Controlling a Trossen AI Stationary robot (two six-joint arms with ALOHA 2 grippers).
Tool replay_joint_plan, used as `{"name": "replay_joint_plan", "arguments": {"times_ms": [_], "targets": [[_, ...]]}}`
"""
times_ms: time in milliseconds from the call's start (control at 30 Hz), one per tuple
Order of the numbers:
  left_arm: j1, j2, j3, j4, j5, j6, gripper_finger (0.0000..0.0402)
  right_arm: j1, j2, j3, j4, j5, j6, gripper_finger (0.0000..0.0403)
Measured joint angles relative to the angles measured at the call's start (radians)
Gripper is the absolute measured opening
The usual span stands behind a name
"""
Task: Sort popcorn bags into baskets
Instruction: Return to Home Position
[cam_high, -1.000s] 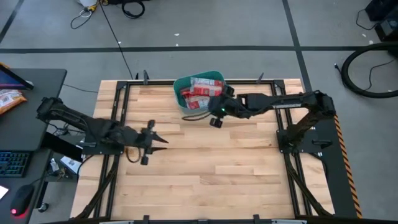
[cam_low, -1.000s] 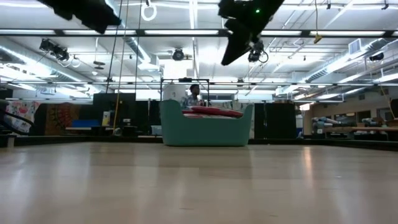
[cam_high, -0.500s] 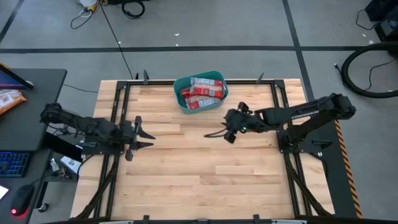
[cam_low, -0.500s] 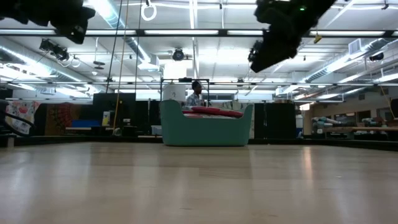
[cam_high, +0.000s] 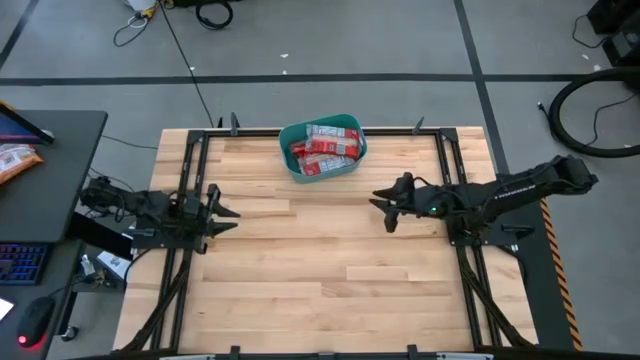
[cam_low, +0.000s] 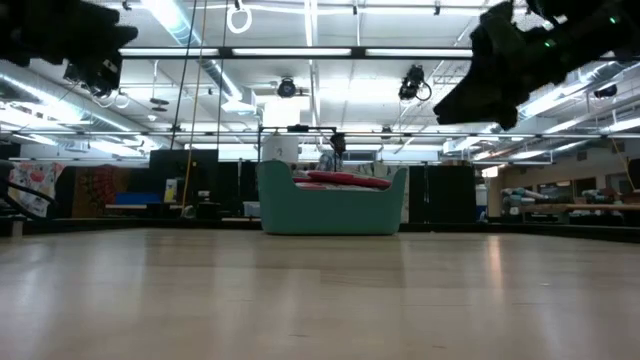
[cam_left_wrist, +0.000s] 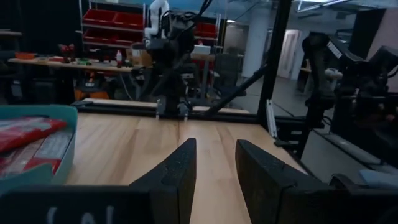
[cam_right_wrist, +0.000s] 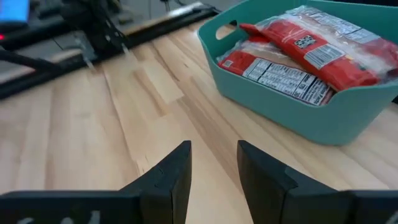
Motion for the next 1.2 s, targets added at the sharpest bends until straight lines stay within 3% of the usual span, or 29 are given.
{"name": "replay_joint_plan", "arguments": {"times_ms": [200, 300, 400, 733, 900, 1033, 1200], "targets": [[-0.001, -0.021, -0.058, 0.000, -0.012, -0.017, 0.0117, -0.016, -0.092, -0.187, 0.223, -0.071, -0.049, 0.0134], [-0.002, -0.021, -0.076, 0.006, -0.012, 0.015, 0.0117, -0.034, -0.128, -0.300, 0.386, -0.149, -0.108, 0.0134], [-0.002, -0.021, -0.108, 0.065, -0.013, 0.060, 0.0117, -0.069, -0.161, -0.420, 0.567, -0.151, -0.103, 0.0134], [-0.001, -0.021, -0.153, 0.155, 0.004, 0.109, 0.0117, -0.181, -0.218, -0.432, 0.545, -0.112, -0.109, 0.0134], [-0.002, -0.021, -0.153, 0.154, 0.101, 0.102, 0.0117, -0.196, -0.218, -0.432, 0.543, -0.012, -0.114, 0.0134], [-0.001, -0.021, -0.153, 0.153, 0.175, 0.111, 0.0117, -0.199, -0.218, -0.432, 0.543, -0.016, -0.107, 0.0134], [0.000, -0.019, -0.153, 0.133, 0.151, 0.111, 0.0117, -0.199, -0.218, -0.432, 0.543, -0.020, -0.108, 0.0134]]}}
